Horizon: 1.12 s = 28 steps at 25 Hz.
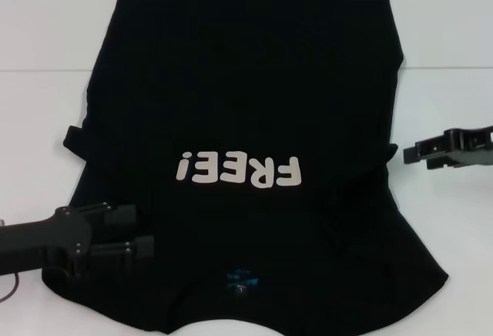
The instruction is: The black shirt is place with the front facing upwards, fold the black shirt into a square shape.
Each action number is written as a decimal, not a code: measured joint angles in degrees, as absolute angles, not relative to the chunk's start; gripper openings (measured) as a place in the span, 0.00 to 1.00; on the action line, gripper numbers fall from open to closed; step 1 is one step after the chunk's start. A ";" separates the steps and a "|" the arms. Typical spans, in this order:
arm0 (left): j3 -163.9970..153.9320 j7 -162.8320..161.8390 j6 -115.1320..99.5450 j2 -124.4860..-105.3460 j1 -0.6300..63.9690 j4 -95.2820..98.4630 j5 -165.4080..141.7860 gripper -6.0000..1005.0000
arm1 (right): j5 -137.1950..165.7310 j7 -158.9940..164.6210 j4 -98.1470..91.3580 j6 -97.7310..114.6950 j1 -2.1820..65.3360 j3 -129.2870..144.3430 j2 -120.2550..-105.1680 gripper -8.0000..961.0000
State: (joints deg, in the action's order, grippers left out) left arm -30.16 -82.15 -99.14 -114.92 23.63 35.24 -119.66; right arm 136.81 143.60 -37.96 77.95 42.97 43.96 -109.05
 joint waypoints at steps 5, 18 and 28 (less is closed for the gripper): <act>-30.14 -82.24 -99.14 -114.79 23.81 35.24 -119.50 0.82 | 138.63 145.47 -34.75 73.21 46.14 45.69 -110.27 0.60; -30.14 -82.27 -98.71 -114.61 23.86 35.34 -119.57 0.82 | 141.40 145.37 -28.76 63.28 54.24 47.91 -115.41 0.60; -24.69 -94.56 -101.43 -112.60 23.86 35.76 -119.75 0.82 | 120.28 127.40 -31.14 67.45 47.23 47.38 -113.71 0.60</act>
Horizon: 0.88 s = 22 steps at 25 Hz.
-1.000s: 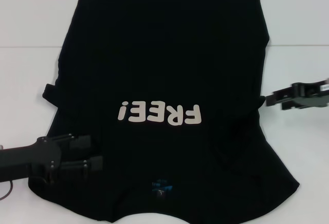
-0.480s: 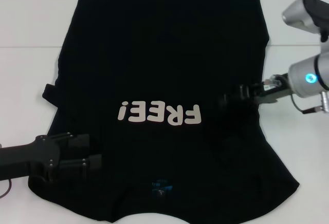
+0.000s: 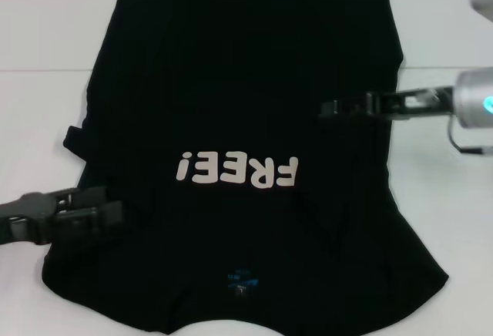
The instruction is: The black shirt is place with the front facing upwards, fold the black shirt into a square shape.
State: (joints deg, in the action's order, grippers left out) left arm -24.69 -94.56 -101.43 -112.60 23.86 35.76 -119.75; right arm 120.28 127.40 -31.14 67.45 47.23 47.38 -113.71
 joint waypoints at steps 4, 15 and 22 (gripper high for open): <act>-24.84 -108.51 -103.38 -109.58 24.50 37.31 -123.01 0.82 | 114.47 108.29 -32.17 75.58 40.67 47.35 -112.70 0.60; -25.15 -133.60 -99.28 -107.18 28.00 44.47 -144.39 0.82 | 106.45 62.78 -35.09 85.26 25.82 41.55 -118.69 0.68; -26.61 -138.76 -94.46 -107.02 30.58 41.63 -149.79 0.82 | 108.49 60.47 -34.97 85.00 25.80 41.52 -119.25 0.78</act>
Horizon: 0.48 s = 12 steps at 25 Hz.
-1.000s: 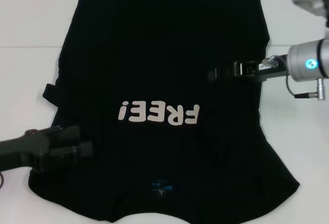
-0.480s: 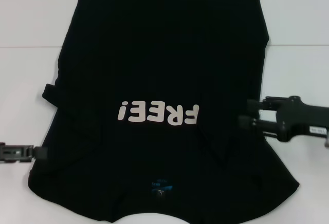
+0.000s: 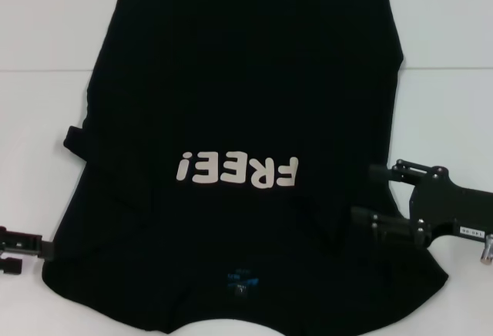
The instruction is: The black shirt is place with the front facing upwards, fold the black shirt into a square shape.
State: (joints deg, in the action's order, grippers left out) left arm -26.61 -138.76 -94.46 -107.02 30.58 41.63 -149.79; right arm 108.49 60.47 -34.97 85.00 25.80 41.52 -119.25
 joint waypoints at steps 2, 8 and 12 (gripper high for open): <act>-27.22 -138.92 -93.37 -107.30 31.14 41.20 -150.89 0.82 | 108.50 60.55 -34.95 85.00 25.78 41.61 -119.15 0.81; -27.80 -138.86 -91.90 -107.95 32.14 39.98 -151.38 0.82 | 108.50 60.75 -34.67 85.19 25.42 41.59 -119.20 0.84; -28.12 -138.61 -91.68 -108.47 32.77 39.87 -151.34 0.82 | 108.51 60.74 -34.25 85.45 25.38 41.61 -119.26 0.84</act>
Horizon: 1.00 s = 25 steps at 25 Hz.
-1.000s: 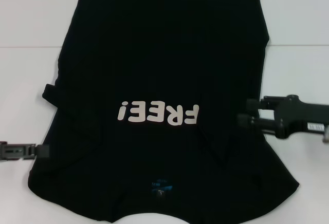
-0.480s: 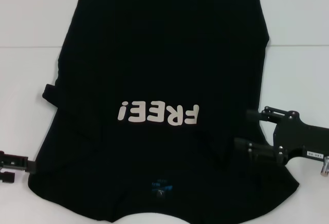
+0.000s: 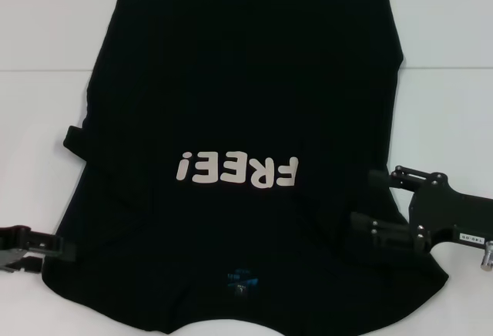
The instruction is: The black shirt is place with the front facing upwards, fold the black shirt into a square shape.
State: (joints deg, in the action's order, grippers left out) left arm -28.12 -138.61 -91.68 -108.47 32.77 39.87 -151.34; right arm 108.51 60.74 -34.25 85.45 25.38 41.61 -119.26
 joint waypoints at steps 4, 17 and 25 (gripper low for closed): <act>-29.09 -138.66 -91.44 -109.10 33.32 39.92 -151.47 0.82 | 108.50 60.78 -34.22 85.86 25.43 41.43 -119.26 0.84; -31.62 -138.50 -89.31 -110.00 32.63 41.35 -151.63 0.60 | 108.27 62.14 -34.68 86.93 25.71 41.17 -119.27 0.83; -33.04 -138.50 -88.92 -110.79 32.20 42.48 -151.68 0.36 | 108.11 62.15 -34.72 87.09 25.73 41.03 -119.03 0.83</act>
State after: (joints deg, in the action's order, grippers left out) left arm -33.04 -138.50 -88.92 -110.79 32.20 42.48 -151.68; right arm 108.11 62.15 -34.72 87.09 25.73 41.03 -119.03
